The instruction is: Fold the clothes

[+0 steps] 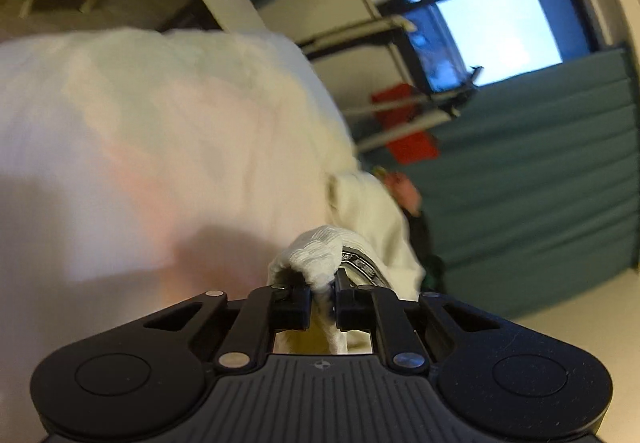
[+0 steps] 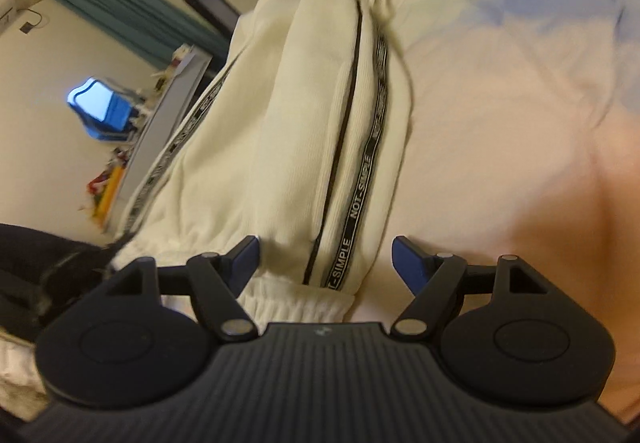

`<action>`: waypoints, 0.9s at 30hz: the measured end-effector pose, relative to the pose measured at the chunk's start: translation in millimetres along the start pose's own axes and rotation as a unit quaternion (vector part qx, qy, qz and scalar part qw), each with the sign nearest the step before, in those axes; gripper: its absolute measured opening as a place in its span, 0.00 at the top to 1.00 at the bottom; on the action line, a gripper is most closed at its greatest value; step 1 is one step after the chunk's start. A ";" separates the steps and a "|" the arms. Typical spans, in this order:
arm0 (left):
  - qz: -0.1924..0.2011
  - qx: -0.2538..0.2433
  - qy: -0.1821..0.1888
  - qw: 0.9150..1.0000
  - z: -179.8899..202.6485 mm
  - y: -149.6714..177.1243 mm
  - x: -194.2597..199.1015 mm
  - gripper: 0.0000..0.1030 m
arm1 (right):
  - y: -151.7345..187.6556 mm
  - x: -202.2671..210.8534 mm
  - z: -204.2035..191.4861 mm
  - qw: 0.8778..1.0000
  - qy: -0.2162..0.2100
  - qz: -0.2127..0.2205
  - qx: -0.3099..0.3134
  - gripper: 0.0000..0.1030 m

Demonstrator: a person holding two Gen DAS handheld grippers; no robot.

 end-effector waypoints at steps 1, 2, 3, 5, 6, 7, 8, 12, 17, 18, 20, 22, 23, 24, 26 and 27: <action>0.001 -0.007 -0.023 1.000 -4.7 -2.0 -6.0 0.90 | 1.9 -3.9 -0.1 1.000 -0.003 -0.005 -0.002 0.27; 0.003 -0.013 -0.046 0.999 -9.4 -4.0 -12.0 0.90 | 3.7 -7.7 -0.2 1.000 -0.007 -0.011 -0.004 0.27; 0.001 -0.019 -0.064 0.998 -13.2 -4.5 -17.9 0.90 | 5.6 -11.5 -0.3 1.000 -0.010 -0.016 -0.005 0.27; 0.001 -0.034 -0.073 0.997 -14.0 -5.0 -19.8 0.90 | 6.3 -16.7 1.1 1.000 -0.014 -0.017 -0.013 0.27; 0.000 -0.041 -0.077 0.996 -14.1 -5.3 -20.3 0.90 | 6.3 -18.1 2.9 0.999 -0.019 -0.016 -0.021 0.27; 0.000 -0.048 -0.081 0.996 -14.3 -5.6 -20.9 0.89 | 6.2 -19.3 4.8 0.999 -0.024 -0.015 -0.030 0.27; 0.001 -0.058 -0.078 0.995 -12.2 -4.8 -17.9 0.89 | 6.0 -20.5 6.8 0.999 -0.029 -0.014 -0.038 0.27; 0.015 -0.102 -0.072 0.992 -6.8 -1.0 1.4 0.64 | 3.0 -19.3 8.7 0.997 -0.057 0.003 -0.060 0.27; 0.035 -0.142 -0.108 0.983 -5.2 4.3 15.5 0.42 | -2.2 -14.6 8.6 0.992 -0.095 0.030 -0.081 0.33; 0.043 -0.139 -0.123 0.982 -8.4 2.7 18.6 0.39 | -3.3 -13.5 8.6 0.990 -0.102 0.035 -0.085 0.50; 0.058 -0.132 -0.143 0.979 -13.6 -0.7 23.3 0.35 | -5.9 -8.3 5.0 0.993 -0.090 0.054 -0.057 0.55; 0.048 -0.122 -0.136 0.982 -15.2 -2.3 18.5 0.33 | -6.0 -11.6 2.6 0.993 -0.094 0.044 -0.051 0.55; 0.037 -0.117 -0.127 0.984 -15.8 -2.8 13.9 0.33 | -5.3 -14.6 2.7 0.993 -0.095 0.036 -0.052 0.55; 0.028 -0.114 -0.118 0.986 -15.5 -2.7 9.4 0.33 | -3.7 -18.2 4.9 0.993 -0.098 0.024 -0.060 0.54; 0.026 -0.127 -0.110 0.985 -11.7 -1.9 0.9 0.35 | -1.4 -26.5 10.8 0.994 -0.088 0.015 -0.066 0.54; 0.028 -0.138 -0.110 0.984 -9.2 -1.1 -3.6 0.35 | -0.9 -28.5 13.0 0.994 -0.082 0.012 -0.069 0.54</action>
Point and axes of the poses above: each gripper's, at about its wrist camera, not at the fingertips, and x roughly against the way its jaws point, z to its right, y to its underside, the point moved 7 cm from there along -x, roughly the way its jaws point, and after that the axes turned 15 degrees about -y, right-handed, at the moved point
